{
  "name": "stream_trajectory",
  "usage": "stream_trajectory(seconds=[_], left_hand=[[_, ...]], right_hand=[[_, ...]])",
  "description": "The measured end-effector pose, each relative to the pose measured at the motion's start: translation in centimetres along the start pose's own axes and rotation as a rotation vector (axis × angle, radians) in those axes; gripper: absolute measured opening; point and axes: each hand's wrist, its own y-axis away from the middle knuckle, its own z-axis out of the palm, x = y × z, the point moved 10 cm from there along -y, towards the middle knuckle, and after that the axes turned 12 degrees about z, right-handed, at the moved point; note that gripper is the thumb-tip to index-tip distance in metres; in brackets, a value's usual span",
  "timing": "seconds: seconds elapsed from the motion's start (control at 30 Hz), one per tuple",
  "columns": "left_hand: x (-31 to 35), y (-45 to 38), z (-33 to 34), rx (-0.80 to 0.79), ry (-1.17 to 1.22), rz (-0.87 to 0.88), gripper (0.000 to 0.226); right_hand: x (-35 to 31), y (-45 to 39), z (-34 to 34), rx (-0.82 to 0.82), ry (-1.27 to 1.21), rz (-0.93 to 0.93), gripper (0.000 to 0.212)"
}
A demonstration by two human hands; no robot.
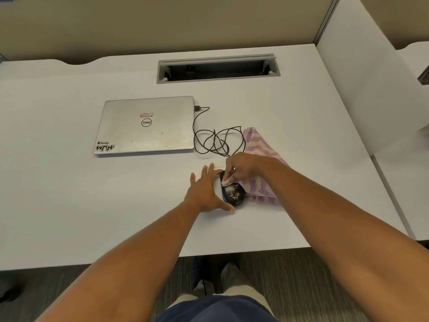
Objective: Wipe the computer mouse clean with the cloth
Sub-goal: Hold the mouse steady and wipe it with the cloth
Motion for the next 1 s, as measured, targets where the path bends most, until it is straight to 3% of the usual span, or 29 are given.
stream_trajectory(seconds=[0.07,0.17,0.4,0.53,0.63,0.77,0.87,0.93,1.0], left_hand=[[-0.1,0.0,0.0,-0.002,-0.009,-0.003,0.136],[0.0,0.0,0.0,0.0,-0.007,0.005,0.134],[0.3,-0.1,0.2,-0.006,-0.017,0.031,0.131],[0.1,-0.2,0.0,0.0,-0.014,0.03,0.131],[0.1,-0.2,0.1,0.0,-0.007,0.027,0.132],[0.2,-0.1,0.0,-0.008,-0.009,0.022,0.132],[0.3,0.0,0.1,-0.014,-0.013,0.02,0.132],[0.3,0.0,0.1,-0.006,-0.008,0.024,0.132],[0.1,0.0,0.1,0.002,0.003,0.026,0.132]], right_hand=[[0.8,0.3,0.1,-0.071,-0.024,0.032,0.02],[2.1,0.5,-0.5,-0.055,-0.09,0.098,0.021],[2.6,-0.8,-1.6,0.235,-0.103,0.178,0.021],[2.2,-0.2,-1.0,0.092,-0.226,0.128,0.024],[2.8,0.5,-0.8,-0.01,-0.185,0.137,0.024],[3.7,-0.1,-1.8,0.171,-0.13,0.2,0.023],[3.6,0.0,-2.0,0.312,-0.254,0.189,0.019],[3.2,0.3,-1.6,0.278,-0.375,0.151,0.018],[2.5,0.7,-0.9,0.146,-0.391,0.105,0.017]])
